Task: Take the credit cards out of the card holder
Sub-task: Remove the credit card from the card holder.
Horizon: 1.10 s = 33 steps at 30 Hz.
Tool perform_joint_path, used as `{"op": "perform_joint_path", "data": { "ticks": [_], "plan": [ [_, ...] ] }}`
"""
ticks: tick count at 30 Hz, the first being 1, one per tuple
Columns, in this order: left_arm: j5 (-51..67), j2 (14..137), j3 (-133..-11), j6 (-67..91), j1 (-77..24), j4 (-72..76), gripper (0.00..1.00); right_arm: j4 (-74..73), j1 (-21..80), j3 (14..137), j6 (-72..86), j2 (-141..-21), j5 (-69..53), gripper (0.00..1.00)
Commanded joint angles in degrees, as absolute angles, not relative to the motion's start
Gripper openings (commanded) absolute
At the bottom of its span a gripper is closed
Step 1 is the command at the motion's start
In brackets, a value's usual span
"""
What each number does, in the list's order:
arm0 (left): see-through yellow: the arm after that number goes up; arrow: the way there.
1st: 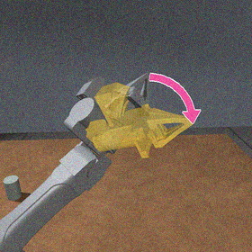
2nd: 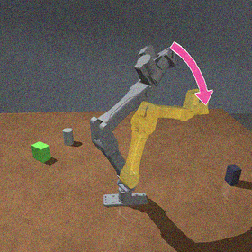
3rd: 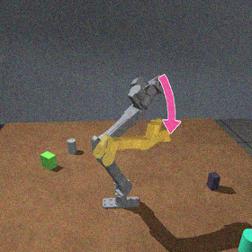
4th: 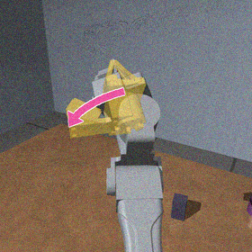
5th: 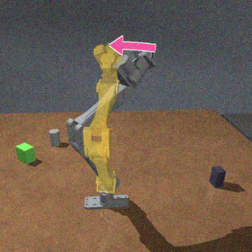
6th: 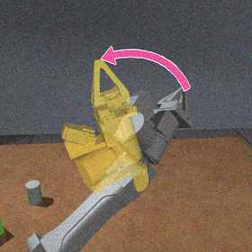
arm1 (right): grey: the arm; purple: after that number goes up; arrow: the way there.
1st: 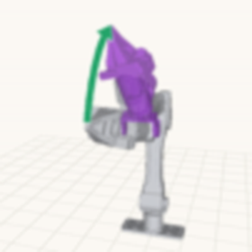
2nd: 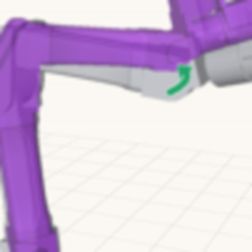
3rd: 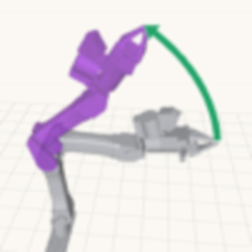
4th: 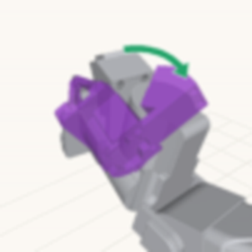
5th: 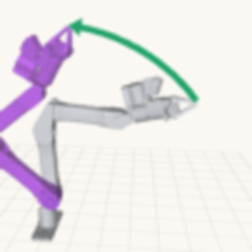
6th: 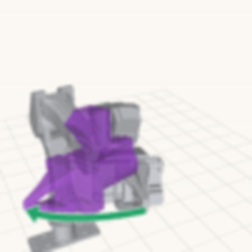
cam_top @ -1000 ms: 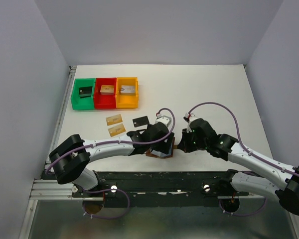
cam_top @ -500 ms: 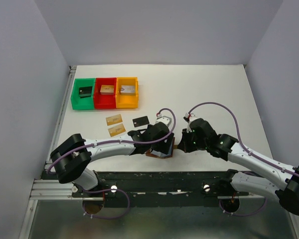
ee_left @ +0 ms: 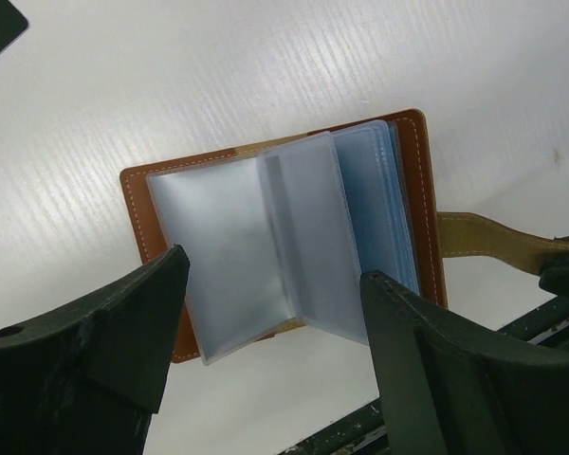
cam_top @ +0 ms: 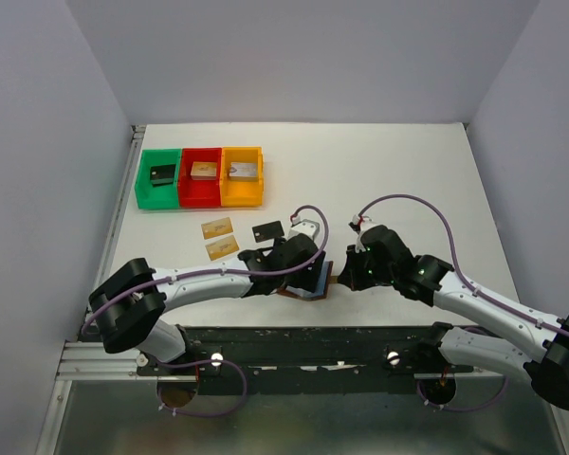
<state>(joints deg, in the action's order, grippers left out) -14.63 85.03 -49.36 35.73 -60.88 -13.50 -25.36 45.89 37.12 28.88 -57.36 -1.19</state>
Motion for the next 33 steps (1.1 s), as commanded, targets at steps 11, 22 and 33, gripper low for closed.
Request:
{"op": "perform_joint_path", "data": {
  "ticks": [11, 22, 33],
  "plan": [
    [-21.88, 76.56, -41.5, 41.57, -58.98, -17.75, 0.86, -26.63, 45.88, 37.44, 27.86, -57.04, -0.35, 0.0],
    [-19.6, 67.77, -34.98, 42.8, -52.74, -16.35, 0.84, -31.37, 45.88, 39.63, 27.95, -58.1, 6.5, 0.23],
    [-11.45, 59.24, -33.58, 39.46, -51.24, -6.53, 0.74, -32.2, 45.97, 45.8, 27.07, -55.72, 5.47, 0.52]
  ]
}}
